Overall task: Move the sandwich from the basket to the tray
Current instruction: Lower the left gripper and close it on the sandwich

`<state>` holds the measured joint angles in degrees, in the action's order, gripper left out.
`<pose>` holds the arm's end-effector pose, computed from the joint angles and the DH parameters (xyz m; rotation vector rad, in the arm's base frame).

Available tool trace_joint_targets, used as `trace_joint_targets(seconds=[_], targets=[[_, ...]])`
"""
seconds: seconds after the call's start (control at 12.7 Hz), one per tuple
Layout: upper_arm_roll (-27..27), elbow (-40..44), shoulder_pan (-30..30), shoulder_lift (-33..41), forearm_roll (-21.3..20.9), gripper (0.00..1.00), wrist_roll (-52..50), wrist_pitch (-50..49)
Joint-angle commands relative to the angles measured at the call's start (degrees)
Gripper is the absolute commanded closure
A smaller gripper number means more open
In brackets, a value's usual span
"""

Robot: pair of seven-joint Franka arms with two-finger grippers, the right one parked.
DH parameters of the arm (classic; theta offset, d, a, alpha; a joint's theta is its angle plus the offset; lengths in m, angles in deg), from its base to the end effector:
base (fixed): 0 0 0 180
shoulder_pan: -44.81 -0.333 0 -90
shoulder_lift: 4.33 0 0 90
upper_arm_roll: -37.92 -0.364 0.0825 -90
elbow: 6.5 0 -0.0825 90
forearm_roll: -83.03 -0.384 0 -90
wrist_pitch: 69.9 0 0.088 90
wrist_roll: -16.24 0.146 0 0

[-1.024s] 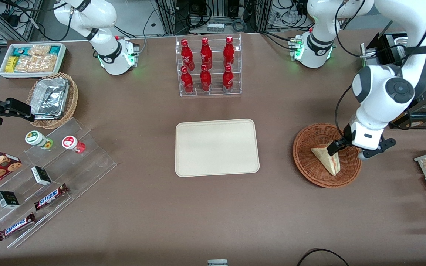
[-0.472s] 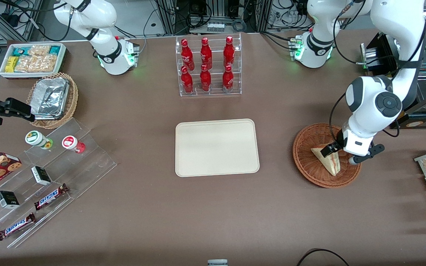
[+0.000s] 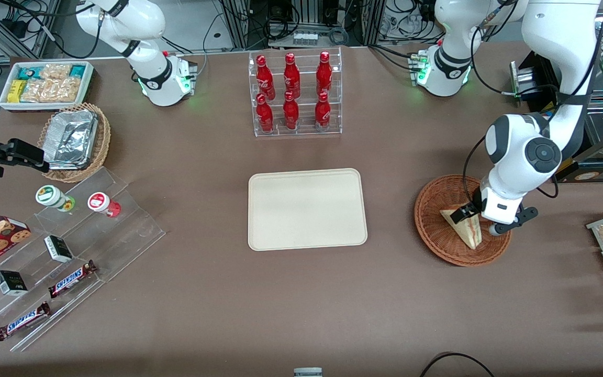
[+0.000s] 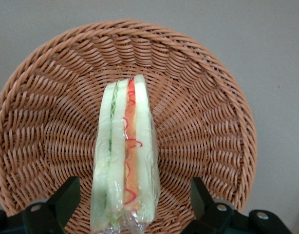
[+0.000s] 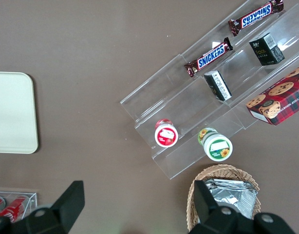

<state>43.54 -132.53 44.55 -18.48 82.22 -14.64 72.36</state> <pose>0.5691 -0.0527 0.2816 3.0409 0.6765 0.0484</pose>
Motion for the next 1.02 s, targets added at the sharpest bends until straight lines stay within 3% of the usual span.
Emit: trace_joint_targets(seconds=[0.0, 0.31, 0.39, 0.47, 0.55, 0.63, 0.94], targets=[[-0.1, -0.7, 0.3, -1.0, -1.5, 0.00, -0.5, 1.4], [-0.1, -0.8, 0.3, -1.8, -2.6, 0.03, -0.5, 1.3], [-0.1, -0.7, 0.3, -1.8, -2.6, 0.22, -0.9, 0.9], [-0.1, -0.7, 0.3, -1.5, -2.6, 0.58, -1.0, 0.7], [-0.1, -0.7, 0.3, -1.3, -2.6, 0.87, -1.3, 0.6], [-0.1, -0.4, 0.3, -1.2, -2.6, 1.00, -1.2, -0.7], [-0.1, 1.2, 0.3, 1.9, -2.7, 1.00, -0.7, -7.1]])
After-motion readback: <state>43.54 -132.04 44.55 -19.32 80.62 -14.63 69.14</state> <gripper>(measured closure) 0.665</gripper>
